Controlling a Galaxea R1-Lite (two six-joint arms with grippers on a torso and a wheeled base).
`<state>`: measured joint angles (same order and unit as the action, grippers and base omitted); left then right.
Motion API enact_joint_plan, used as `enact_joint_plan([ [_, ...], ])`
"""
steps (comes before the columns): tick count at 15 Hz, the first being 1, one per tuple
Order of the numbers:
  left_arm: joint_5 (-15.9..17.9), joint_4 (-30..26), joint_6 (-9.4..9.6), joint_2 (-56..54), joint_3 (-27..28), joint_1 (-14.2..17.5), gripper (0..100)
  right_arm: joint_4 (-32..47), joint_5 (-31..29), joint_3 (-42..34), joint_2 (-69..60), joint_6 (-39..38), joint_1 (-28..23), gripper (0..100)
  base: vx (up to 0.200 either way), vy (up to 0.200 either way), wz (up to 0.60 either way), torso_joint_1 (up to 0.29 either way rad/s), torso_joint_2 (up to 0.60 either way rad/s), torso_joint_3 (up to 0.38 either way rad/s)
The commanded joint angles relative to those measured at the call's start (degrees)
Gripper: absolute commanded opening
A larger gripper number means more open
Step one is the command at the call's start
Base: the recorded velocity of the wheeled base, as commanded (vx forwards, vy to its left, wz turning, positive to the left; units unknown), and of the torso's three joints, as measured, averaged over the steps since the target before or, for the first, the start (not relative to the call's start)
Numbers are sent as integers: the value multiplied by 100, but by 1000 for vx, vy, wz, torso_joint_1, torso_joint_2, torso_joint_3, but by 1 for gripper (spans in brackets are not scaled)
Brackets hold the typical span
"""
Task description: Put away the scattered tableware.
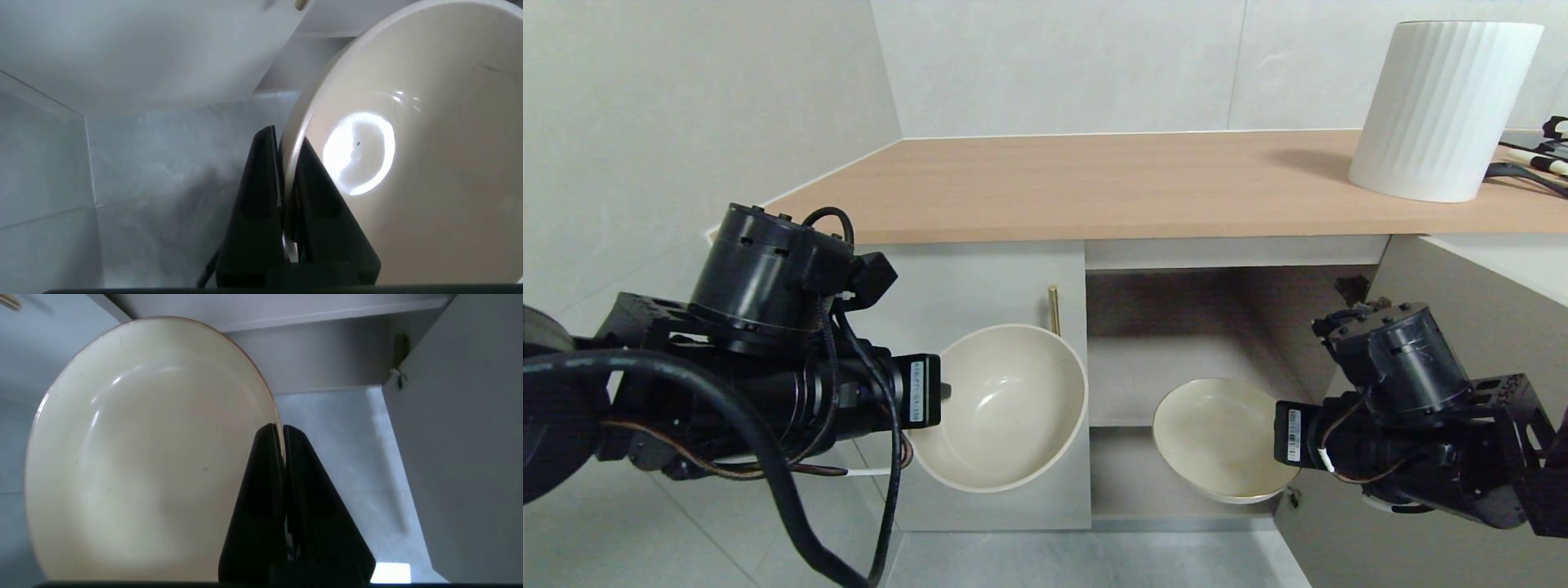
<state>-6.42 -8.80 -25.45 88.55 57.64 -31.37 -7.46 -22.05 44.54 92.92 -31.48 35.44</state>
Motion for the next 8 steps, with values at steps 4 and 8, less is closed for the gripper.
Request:
enact_joint_plan([
  [4, 1, -8, 5, -5, 2, -1, 0, -10, 17, -34, 121, 19, -2, 0, 0, 0, 0, 0, 0, 0],
  [8, -8, 1, 5, 4, 11, -1, 0, -19, 535, 678, 1466, 177, -582, 0, 0, 0, 0, 0, 0, 0],
])
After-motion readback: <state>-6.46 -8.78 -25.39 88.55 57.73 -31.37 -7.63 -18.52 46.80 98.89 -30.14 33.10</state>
